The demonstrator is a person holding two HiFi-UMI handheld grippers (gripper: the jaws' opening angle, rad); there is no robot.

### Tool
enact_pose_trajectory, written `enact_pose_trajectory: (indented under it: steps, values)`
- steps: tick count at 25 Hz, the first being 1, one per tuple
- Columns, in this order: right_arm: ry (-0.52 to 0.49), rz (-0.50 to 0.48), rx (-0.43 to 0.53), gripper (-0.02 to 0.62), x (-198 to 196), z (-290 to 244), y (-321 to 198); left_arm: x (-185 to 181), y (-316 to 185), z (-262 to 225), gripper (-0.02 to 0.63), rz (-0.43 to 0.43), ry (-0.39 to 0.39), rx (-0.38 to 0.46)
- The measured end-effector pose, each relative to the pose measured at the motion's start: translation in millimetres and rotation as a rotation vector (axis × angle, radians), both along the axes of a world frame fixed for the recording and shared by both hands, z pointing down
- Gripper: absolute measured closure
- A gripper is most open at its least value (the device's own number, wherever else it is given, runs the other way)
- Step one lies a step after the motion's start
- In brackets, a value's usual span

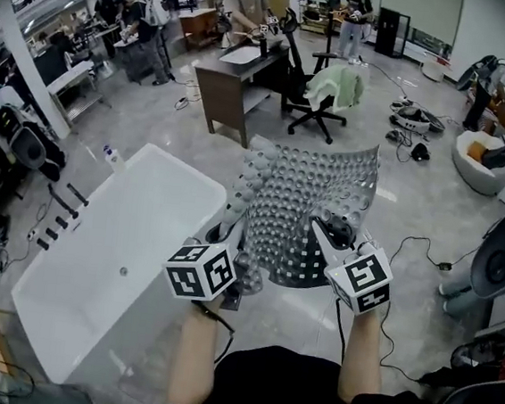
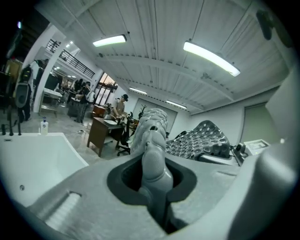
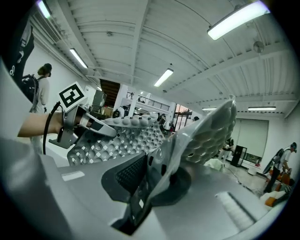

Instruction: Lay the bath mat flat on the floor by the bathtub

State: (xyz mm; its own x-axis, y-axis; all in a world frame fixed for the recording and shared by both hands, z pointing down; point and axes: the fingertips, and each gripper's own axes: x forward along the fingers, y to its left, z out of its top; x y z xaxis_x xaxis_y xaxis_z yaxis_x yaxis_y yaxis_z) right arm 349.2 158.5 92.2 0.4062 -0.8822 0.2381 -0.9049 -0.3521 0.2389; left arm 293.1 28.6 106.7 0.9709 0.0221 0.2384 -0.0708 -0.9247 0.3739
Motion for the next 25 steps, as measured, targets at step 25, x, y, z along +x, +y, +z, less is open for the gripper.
enact_pose_trajectory:
  steps: [25]
  values:
    - [-0.026,-0.83,-0.042,0.56,-240.0,27.8,-297.0,-316.6,-206.8,25.6,0.577,-0.817,-0.057,-0.029]
